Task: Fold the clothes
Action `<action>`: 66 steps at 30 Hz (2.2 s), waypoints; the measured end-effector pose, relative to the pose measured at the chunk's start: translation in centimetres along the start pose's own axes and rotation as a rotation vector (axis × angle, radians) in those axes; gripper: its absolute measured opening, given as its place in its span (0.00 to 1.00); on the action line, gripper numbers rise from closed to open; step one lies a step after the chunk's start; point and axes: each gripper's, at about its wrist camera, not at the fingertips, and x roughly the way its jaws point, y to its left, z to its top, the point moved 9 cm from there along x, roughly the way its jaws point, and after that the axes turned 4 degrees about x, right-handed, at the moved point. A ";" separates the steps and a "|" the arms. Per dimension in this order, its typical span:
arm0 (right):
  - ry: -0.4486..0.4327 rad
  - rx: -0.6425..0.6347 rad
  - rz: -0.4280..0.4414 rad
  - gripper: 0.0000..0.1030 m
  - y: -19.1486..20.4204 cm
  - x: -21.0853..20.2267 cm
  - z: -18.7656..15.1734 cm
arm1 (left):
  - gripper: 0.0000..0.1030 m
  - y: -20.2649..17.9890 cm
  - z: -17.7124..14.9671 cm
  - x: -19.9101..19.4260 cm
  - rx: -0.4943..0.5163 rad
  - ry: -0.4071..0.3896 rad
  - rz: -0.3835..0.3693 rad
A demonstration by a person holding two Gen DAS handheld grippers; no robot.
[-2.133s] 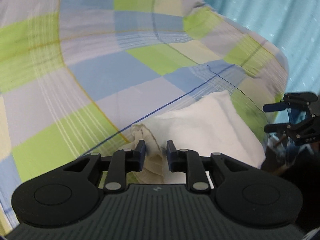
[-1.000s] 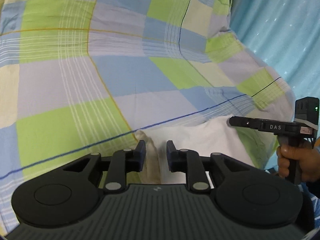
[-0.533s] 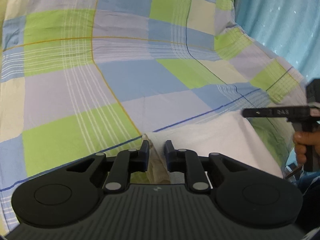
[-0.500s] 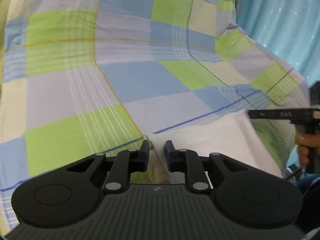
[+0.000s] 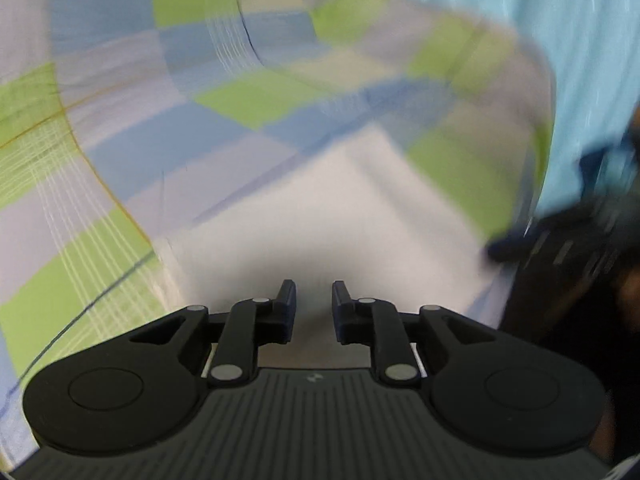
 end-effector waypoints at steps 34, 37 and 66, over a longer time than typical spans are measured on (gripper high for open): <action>-0.084 -1.152 -0.328 0.05 5.5 2.9 -4.1 | 0.05 -10.2 -3.6 -1.6 0.861 0.078 0.262; -0.055 -1.153 -0.319 0.05 5.1 3.4 -4.7 | 0.06 -10.4 -3.4 -1.9 0.781 0.093 0.190; -0.152 -0.680 -0.145 0.12 5.6 5.2 3.9 | 0.16 3.3 0.4 -2.6 0.151 -0.002 0.240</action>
